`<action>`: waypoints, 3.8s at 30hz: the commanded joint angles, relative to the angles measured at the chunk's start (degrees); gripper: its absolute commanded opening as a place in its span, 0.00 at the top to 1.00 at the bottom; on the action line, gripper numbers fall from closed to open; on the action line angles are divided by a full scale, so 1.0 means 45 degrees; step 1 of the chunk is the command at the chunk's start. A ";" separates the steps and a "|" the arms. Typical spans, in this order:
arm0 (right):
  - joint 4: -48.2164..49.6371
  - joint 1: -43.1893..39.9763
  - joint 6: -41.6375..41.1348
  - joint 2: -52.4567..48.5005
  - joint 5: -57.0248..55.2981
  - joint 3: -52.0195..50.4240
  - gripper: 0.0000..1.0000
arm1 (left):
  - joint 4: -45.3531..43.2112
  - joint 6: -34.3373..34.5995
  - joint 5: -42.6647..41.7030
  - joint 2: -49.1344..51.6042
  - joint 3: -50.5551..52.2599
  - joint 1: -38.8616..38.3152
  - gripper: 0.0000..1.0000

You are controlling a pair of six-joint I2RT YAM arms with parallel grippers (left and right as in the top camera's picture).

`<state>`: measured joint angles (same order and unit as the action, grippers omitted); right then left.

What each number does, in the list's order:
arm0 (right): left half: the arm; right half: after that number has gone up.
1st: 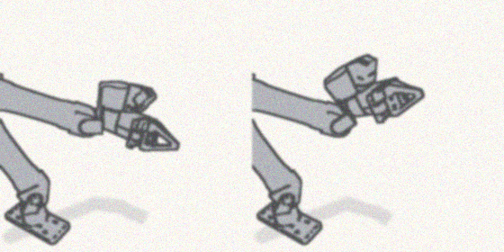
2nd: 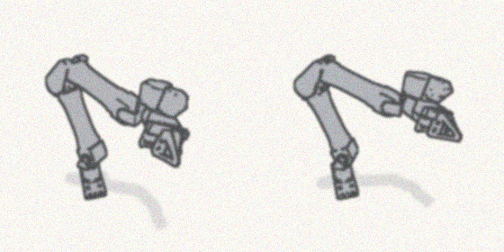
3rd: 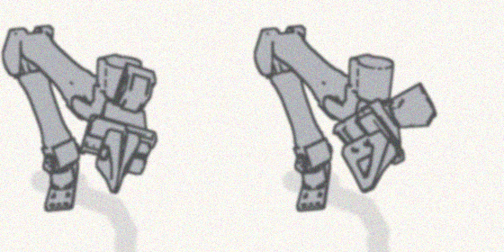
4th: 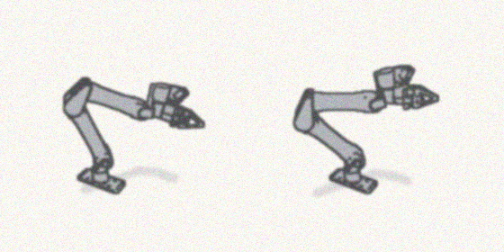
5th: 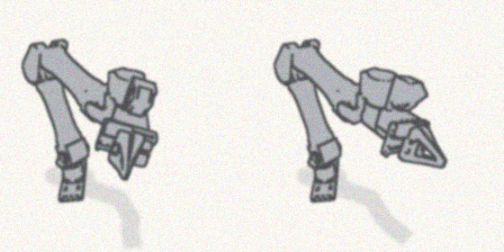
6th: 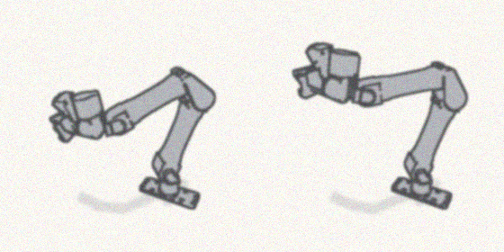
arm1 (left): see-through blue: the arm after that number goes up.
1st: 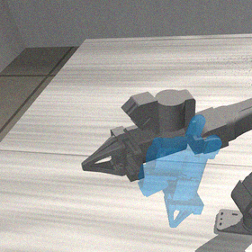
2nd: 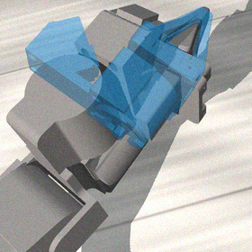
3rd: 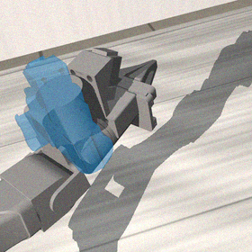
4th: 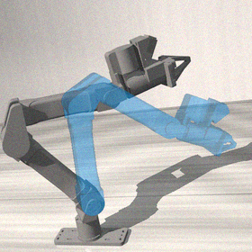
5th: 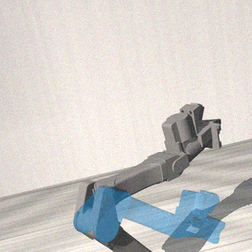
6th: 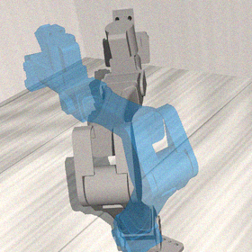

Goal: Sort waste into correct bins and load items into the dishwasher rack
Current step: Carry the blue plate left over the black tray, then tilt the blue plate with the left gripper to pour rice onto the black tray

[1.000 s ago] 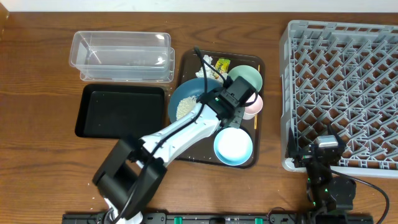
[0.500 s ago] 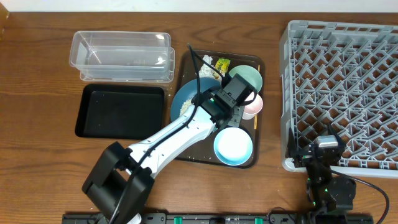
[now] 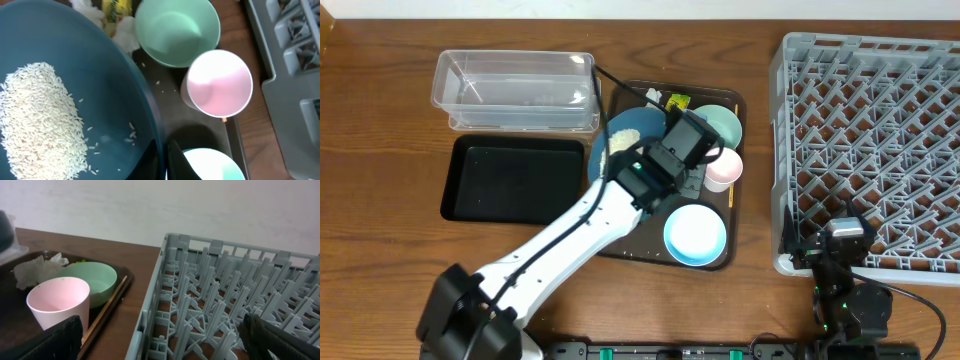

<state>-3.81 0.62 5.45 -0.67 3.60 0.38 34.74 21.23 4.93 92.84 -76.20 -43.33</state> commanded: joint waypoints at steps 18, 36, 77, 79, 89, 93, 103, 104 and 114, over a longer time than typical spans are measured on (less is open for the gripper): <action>-0.0058 0.0117 -0.0053 0.0087 -0.0039 -0.0015 0.01 | 0.1224 0.0641 -0.4323 -0.2239 0.0078 0.5887 0.94; -0.0058 0.0117 -0.0053 0.0087 -0.0039 -0.0015 0.01 | 0.2297 -0.0321 -1.0671 -0.2239 0.0078 1.0705 0.94; -0.0058 0.0117 -0.0053 0.0087 -0.0039 -0.0015 0.01 | 0.1117 -0.3143 -1.9934 -0.1273 0.2730 1.5868 0.94; -0.0058 0.0117 -0.0053 0.0087 -0.0039 -0.0015 0.01 | 0.1107 -0.3143 -2.0385 -0.1132 0.2730 1.5941 0.94; -0.0058 0.0117 -0.0053 0.0087 -0.0039 -0.0015 0.01 | 0.1117 -0.3147 -2.0890 -0.0719 0.2914 1.7097 0.94; -0.0058 0.0117 -0.0053 0.0087 -0.0039 -0.0015 0.01 | 0.1020 -0.3201 -2.1094 -0.0641 0.2924 1.7486 0.94; -0.0058 0.0117 -0.0053 0.0087 -0.0039 -0.0015 0.01 | 0.1661 -0.2234 -2.1104 -0.0631 0.2924 1.7864 0.94; -0.0058 0.0117 -0.0053 0.0087 -0.0039 -0.0015 0.01 | 0.1617 -0.2307 -2.1104 -0.0631 0.2924 1.7864 0.94; -0.0058 0.0117 -0.0053 0.0087 -0.0039 -0.0015 0.01 | 0.1341 -0.2686 -2.1094 -0.0656 0.2924 1.7864 0.94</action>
<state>-3.81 0.62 5.45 -0.67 3.60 0.38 40.60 10.48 -87.66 89.62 -63.16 36.75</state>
